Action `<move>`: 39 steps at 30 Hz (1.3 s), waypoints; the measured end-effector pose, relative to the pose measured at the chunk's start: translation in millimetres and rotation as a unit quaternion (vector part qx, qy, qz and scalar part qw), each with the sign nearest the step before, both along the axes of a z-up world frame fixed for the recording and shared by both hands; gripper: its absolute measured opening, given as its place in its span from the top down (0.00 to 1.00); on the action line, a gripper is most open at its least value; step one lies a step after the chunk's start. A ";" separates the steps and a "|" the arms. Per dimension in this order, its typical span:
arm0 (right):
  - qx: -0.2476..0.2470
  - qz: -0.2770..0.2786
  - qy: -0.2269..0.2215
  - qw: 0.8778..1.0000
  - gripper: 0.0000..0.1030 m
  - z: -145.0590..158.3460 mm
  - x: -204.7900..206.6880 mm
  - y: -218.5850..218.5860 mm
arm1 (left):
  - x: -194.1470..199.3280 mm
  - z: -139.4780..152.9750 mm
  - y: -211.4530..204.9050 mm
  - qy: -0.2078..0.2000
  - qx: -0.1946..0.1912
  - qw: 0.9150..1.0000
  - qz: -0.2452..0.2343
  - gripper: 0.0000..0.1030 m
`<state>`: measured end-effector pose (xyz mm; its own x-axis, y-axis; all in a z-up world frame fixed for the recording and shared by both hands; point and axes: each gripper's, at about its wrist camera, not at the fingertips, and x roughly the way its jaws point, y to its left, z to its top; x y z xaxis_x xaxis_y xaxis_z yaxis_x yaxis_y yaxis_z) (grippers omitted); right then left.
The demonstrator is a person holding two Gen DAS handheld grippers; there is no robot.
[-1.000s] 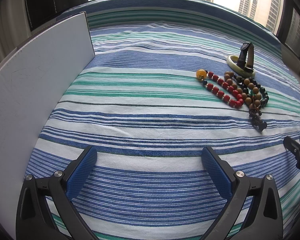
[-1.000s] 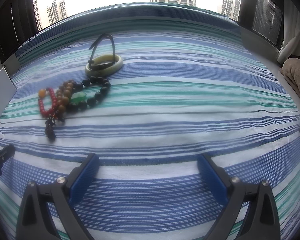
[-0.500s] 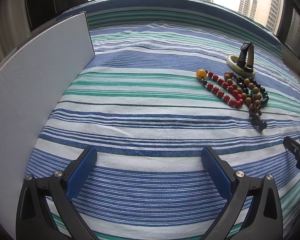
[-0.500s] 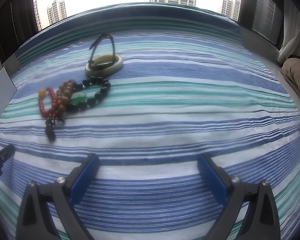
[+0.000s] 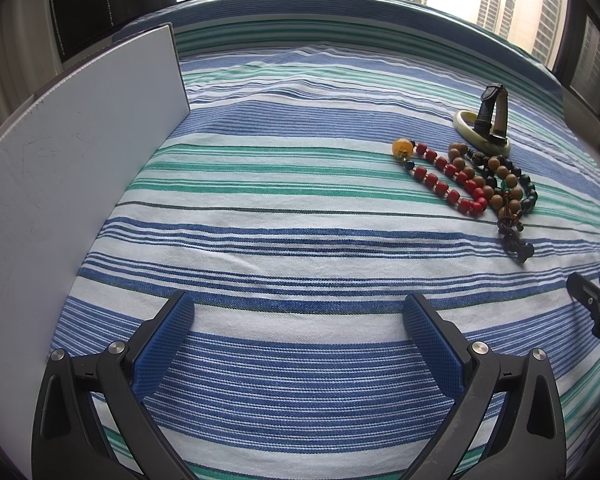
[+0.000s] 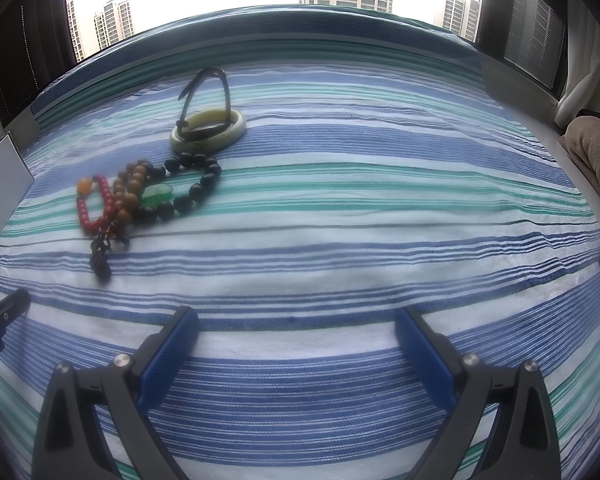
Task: Organize jewelry
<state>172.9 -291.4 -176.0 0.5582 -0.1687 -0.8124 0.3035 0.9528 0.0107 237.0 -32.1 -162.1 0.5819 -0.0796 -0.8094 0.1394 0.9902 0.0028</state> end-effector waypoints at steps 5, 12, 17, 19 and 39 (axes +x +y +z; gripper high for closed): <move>0.000 0.000 0.000 1.000 0.02 0.0 -0.1 0.1 | 0.0 0.0 0.0 0.000 0.000 1.000 0.000 0.00; 0.000 0.000 0.000 1.000 0.02 0.0 0.0 -0.1 | 0.1 0.0 0.2 0.000 0.000 1.000 0.000 0.00; 0.000 0.000 0.000 1.000 0.02 0.1 -0.1 0.1 | 0.1 0.0 0.3 0.000 0.000 1.000 0.000 0.00; 0.000 0.000 0.000 1.000 0.02 0.1 0.0 -0.2 | 0.0 0.0 0.3 0.000 0.000 1.000 0.000 0.00; 0.253 0.097 0.006 0.962 0.00 30.6 41.4 -26.4 | 0.2 0.0 0.2 -0.001 -0.001 1.000 0.000 0.00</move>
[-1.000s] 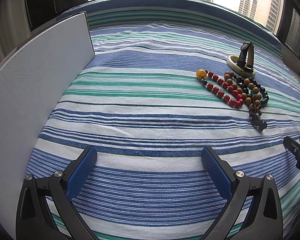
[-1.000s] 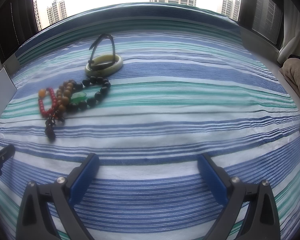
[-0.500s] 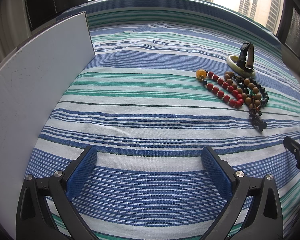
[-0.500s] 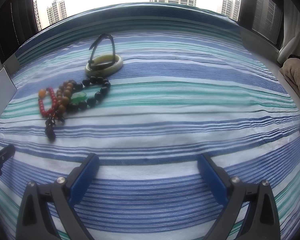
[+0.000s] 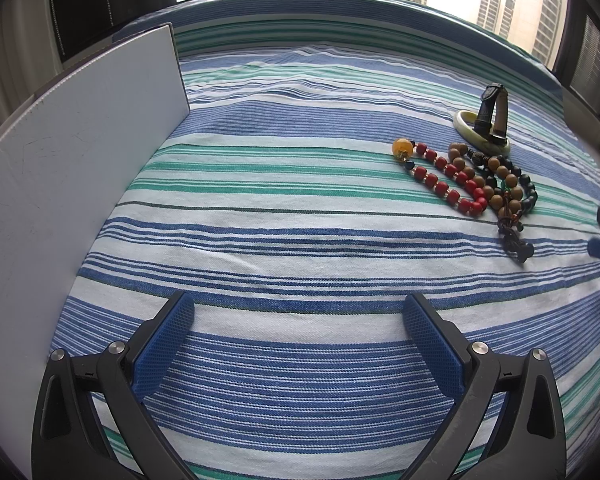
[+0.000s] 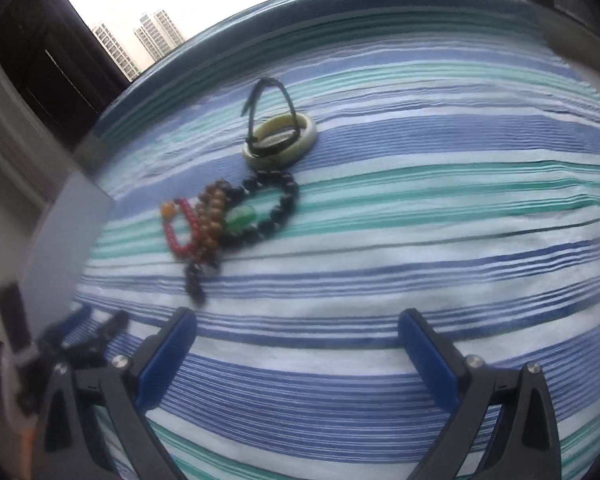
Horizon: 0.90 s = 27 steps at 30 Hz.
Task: Organize jewelry
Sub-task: 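Grasp the wooden bead bracelet with the right tool and lift it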
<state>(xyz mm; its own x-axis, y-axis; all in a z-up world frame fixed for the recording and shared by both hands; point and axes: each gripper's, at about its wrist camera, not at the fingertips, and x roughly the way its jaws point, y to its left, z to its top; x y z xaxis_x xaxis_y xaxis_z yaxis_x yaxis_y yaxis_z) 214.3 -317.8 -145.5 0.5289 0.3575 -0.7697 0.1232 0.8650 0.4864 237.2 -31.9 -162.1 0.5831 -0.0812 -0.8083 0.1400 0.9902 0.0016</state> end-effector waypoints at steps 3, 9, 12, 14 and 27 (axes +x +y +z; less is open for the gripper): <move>0.001 0.016 -0.008 1.000 0.02 17.1 38.3 11.8 | 0.1 0.0 0.0 0.000 0.000 1.000 0.000 0.00; -0.061 0.073 0.060 0.994 0.38 1.2 100.1 55.0 | 0.0 0.1 -0.2 0.000 0.000 1.000 0.000 0.00; -0.110 0.090 0.058 0.988 0.79 -3.9 106.1 69.0 | 0.0 0.1 -0.1 0.000 0.000 1.000 0.000 0.00; -0.102 0.083 0.038 0.991 0.89 5.1 98.3 67.9 | -0.3 0.1 -0.2 0.000 0.000 1.000 0.000 0.00; 0.050 0.143 -0.045 0.987 0.88 95.9 -35.3 72.0 | -0.1 0.0 -0.1 -0.001 0.000 1.000 0.000 0.00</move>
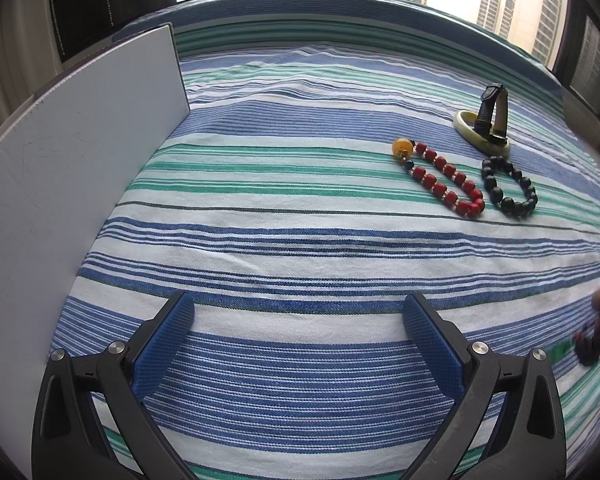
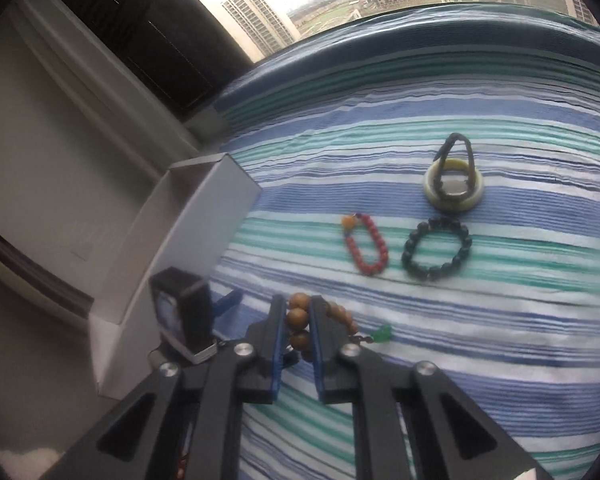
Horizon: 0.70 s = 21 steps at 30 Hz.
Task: Organize jewelry
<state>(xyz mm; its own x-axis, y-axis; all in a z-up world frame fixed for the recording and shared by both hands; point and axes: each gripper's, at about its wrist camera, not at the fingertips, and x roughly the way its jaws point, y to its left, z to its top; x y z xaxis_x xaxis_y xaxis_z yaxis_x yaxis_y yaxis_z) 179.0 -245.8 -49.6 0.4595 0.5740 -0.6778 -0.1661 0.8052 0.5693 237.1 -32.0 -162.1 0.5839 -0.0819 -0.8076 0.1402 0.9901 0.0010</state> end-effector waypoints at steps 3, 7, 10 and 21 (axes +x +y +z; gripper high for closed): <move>-0.012 -0.015 0.026 0.999 0.88 -23.7 -15.0 -10.2 | -0.1 0.0 0.0 0.000 0.000 1.000 0.000 0.00; -0.038 -0.070 0.082 0.993 0.88 -81.3 -22.9 -40.4 | -0.2 0.1 0.1 0.000 0.000 1.000 0.000 0.00; -0.054 -0.106 0.096 0.988 0.85 -105.5 -33.7 -61.0 | -0.2 0.1 0.2 0.000 0.000 1.000 0.000 0.00; -0.205 -0.101 0.000 0.974 0.46 -83.6 -110.6 -50.3 | -0.4 -0.1 0.2 -0.001 -0.001 1.000 -0.001 0.00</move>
